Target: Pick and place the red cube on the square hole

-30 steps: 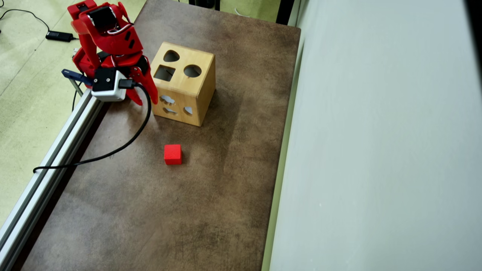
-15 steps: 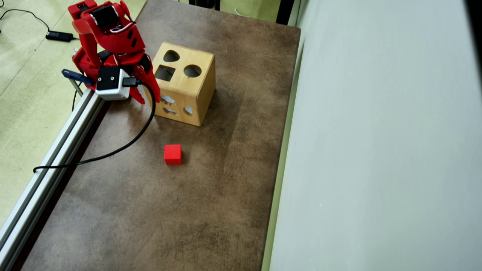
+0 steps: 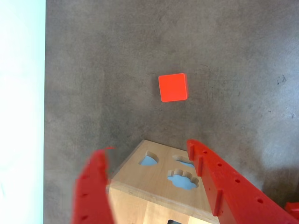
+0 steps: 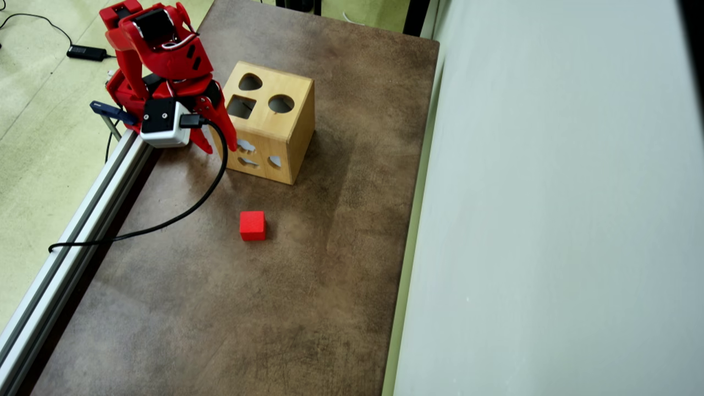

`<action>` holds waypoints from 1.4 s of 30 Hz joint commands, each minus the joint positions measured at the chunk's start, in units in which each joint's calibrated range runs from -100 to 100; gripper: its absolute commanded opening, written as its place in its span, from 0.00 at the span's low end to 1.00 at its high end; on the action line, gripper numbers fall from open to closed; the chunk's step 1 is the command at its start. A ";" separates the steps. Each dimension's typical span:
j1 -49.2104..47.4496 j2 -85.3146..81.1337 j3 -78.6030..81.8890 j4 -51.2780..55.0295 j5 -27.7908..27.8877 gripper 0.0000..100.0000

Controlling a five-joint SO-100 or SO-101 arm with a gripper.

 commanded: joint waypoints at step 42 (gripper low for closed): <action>0.37 11.33 -1.21 5.74 -1.71 0.63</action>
